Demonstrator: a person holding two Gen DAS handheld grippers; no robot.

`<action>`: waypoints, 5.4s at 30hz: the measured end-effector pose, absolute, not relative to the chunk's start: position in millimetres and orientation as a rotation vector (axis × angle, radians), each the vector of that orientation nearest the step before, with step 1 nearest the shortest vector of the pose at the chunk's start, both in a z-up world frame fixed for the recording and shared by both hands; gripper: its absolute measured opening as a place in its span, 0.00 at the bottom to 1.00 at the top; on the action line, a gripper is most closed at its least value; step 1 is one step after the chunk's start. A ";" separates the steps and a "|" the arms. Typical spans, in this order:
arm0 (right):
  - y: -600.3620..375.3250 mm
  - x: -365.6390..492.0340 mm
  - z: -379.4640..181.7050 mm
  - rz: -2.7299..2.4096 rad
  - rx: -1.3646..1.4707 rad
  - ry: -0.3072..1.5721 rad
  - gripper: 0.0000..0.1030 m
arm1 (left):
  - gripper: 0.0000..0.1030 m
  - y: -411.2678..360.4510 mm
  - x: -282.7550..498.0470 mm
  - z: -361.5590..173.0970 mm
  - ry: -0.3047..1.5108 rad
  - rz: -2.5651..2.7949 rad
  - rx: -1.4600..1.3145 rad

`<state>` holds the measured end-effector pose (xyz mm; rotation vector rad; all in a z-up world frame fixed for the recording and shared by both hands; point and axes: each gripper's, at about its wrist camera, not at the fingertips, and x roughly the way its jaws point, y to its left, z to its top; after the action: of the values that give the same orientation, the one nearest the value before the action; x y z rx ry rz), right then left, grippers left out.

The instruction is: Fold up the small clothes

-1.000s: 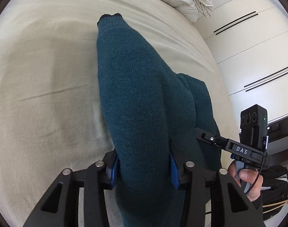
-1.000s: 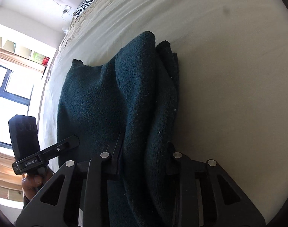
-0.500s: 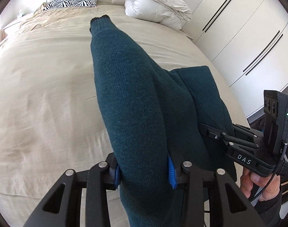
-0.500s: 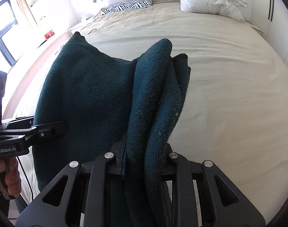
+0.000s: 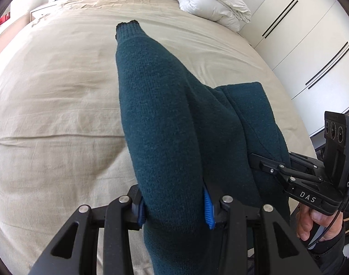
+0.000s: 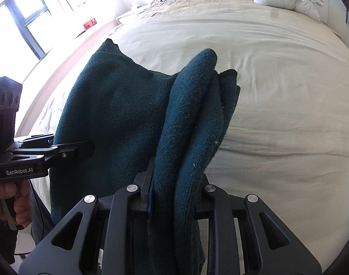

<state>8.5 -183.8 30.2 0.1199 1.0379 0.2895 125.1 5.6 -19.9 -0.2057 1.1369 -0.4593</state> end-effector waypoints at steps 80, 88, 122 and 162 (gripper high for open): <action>-189.4 -202.2 172.5 0.050 0.122 0.397 1.00 | 1.00 23.0 -56.8 95.6 0.475 -0.021 0.066; -177.7 -178.2 99.1 -0.008 0.103 0.646 1.00 | 1.00 19.2 -32.0 27.1 0.755 -0.052 -0.010; -173.0 -142.1 18.9 -0.072 0.126 0.866 1.00 | 1.00 25.6 -24.2 -24.0 0.886 -0.033 -0.022; -168.9 -142.4 9.6 -0.073 0.132 0.890 1.00 | 1.00 26.9 -23.7 -25.6 0.890 -0.032 -0.020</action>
<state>-142.4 -168.9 9.6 0.1322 0.8896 -0.0725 -23.7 26.9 -25.6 -0.0198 0.8901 -0.0320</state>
